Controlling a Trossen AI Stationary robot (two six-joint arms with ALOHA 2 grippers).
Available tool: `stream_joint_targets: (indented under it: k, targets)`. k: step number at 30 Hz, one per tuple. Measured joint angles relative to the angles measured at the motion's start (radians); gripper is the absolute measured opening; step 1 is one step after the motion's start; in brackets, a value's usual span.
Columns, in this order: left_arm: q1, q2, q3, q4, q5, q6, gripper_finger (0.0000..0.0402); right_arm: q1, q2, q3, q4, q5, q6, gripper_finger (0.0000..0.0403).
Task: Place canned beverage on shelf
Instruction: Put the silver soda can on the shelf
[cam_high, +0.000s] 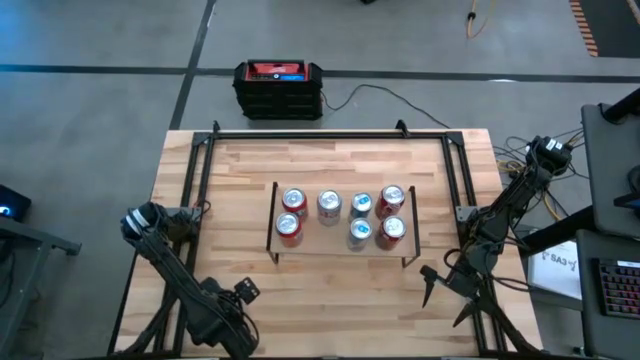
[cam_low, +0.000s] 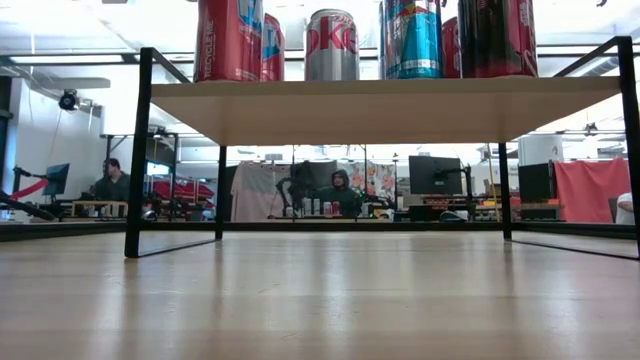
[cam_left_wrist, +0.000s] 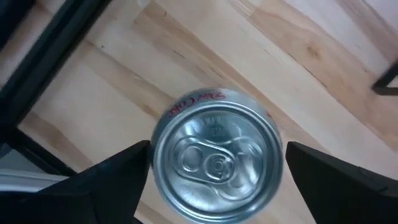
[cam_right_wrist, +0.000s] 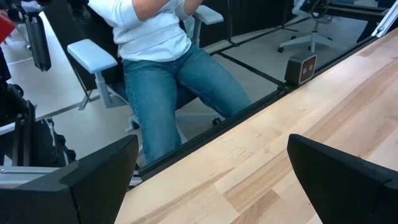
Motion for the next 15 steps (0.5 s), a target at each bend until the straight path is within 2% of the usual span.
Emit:
stream_joint_targets:
  k: [9, 15]
  targets:
    - [0.000, 0.000, 0.000, -0.003, 0.016, 0.001, 0.0281, 0.000, 0.000, 0.000, 0.000, 0.000, 0.000, 0.0400]
    - [0.000, -0.001, 0.011, 0.020, 0.015, 0.010, 0.0281, 0.000, 0.000, 0.000, 0.000, 0.000, 0.000, 0.0400]
